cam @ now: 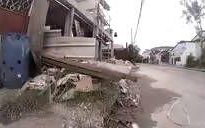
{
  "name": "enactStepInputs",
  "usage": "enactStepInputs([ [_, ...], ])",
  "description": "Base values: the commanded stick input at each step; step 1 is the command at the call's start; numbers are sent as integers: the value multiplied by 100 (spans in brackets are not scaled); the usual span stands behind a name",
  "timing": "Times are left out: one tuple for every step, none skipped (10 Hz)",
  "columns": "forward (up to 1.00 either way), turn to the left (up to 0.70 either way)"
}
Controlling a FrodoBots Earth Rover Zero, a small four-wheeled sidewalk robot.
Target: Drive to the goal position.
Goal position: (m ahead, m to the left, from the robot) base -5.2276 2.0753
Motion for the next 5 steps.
enactStepInputs([
  [0, 0],
  [0, 0],
  [0, 0],
  [0, 0],
  [-11, 0],
])
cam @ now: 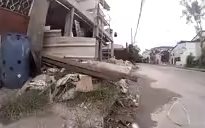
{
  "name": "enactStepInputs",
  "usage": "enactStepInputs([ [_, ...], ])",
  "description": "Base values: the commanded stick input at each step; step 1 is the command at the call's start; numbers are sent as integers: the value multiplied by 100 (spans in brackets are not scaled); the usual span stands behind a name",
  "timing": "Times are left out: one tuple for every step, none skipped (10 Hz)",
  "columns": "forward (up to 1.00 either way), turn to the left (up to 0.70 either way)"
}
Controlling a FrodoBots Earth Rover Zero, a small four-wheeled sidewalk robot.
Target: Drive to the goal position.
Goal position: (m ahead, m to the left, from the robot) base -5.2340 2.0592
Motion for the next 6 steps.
enactStepInputs([
  [-70, 0],
  [-70, 0],
  [-70, 0],
  [-70, 0],
  [-70, 0],
  [-70, 0],
])
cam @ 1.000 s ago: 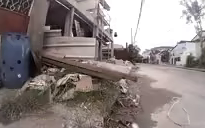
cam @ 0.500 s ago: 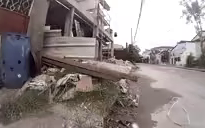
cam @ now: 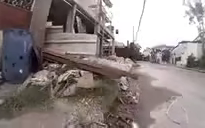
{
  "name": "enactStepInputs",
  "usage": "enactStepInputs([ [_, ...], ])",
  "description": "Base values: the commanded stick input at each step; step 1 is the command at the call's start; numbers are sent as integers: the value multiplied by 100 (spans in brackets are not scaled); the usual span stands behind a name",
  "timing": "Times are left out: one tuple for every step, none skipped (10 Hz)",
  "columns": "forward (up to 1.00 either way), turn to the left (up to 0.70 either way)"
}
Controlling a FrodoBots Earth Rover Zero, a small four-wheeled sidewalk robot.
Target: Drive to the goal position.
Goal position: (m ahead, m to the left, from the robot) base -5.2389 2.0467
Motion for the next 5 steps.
enactStepInputs([
  [-70, 0],
  [-70, 0],
  [-27, 0],
  [0, 0],
  [0, 0],
])
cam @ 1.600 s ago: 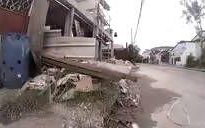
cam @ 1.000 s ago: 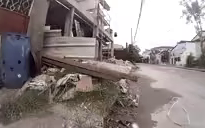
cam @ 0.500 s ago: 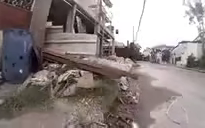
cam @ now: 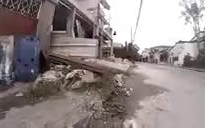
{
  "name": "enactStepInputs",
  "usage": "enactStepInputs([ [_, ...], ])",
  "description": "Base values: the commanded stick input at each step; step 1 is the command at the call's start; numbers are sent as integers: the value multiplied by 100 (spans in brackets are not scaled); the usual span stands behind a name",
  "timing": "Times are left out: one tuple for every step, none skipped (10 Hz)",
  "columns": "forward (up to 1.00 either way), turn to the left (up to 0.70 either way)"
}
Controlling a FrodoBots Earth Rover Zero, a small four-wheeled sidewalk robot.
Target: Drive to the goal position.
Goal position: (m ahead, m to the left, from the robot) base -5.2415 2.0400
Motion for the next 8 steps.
enactStepInputs([
  [0, 0],
  [0, 0],
  [0, 0],
  [0, 0],
  [0, 0],
  [0, 0],
  [0, 0],
  [0, -43],
])
